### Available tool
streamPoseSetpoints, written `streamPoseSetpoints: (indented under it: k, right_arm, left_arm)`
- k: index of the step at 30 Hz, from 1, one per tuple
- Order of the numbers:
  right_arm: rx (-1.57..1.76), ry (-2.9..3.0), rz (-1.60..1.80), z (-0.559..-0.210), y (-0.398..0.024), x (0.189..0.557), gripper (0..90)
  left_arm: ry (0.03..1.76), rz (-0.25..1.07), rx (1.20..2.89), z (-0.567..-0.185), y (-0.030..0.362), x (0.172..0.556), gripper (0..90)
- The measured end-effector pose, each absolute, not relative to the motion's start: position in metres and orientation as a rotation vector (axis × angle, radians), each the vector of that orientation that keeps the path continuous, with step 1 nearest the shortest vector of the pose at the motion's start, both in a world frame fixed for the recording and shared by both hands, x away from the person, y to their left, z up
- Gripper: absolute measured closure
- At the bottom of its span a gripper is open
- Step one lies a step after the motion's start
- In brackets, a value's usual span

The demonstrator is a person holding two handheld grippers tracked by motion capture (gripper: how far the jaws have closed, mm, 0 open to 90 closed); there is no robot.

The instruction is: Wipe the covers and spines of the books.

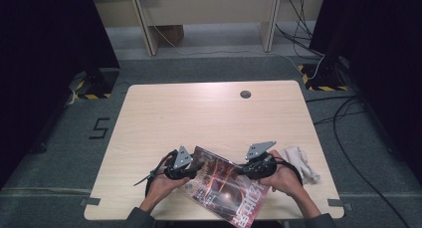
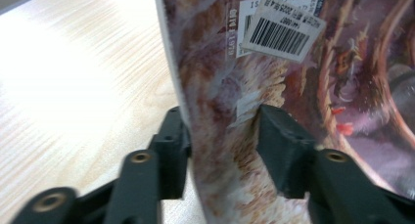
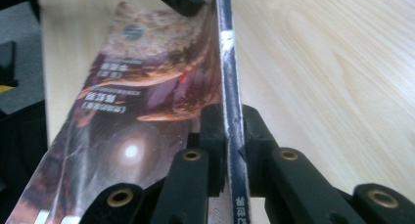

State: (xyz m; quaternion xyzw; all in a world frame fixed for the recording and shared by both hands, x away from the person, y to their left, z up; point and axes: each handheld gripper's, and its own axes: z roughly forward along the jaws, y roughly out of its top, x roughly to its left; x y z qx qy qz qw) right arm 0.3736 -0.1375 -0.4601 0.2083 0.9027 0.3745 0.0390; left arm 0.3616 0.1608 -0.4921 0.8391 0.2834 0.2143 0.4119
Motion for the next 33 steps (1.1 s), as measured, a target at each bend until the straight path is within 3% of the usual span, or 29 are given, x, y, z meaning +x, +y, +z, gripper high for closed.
streamPoseSetpoints:
  k: [7, 16, 33]
  right_arm:
    - [0.633, 2.730, 1.116, -0.460, -0.140, 0.386, 76.0]
    - [0.655, 2.710, 1.059, -0.461, -0.140, 0.399, 65.9]
    - [0.906, 2.515, 1.136, -0.440, -0.187, 0.396, 50.7]
  left_arm:
    - [0.699, 0.576, 2.095, -0.490, 0.163, 0.355, 69.9]
    - [0.658, 0.617, 2.110, -0.488, 0.163, 0.347, 76.2]
    - [0.668, 0.680, 2.102, -0.485, 0.175, 0.333, 78.8]
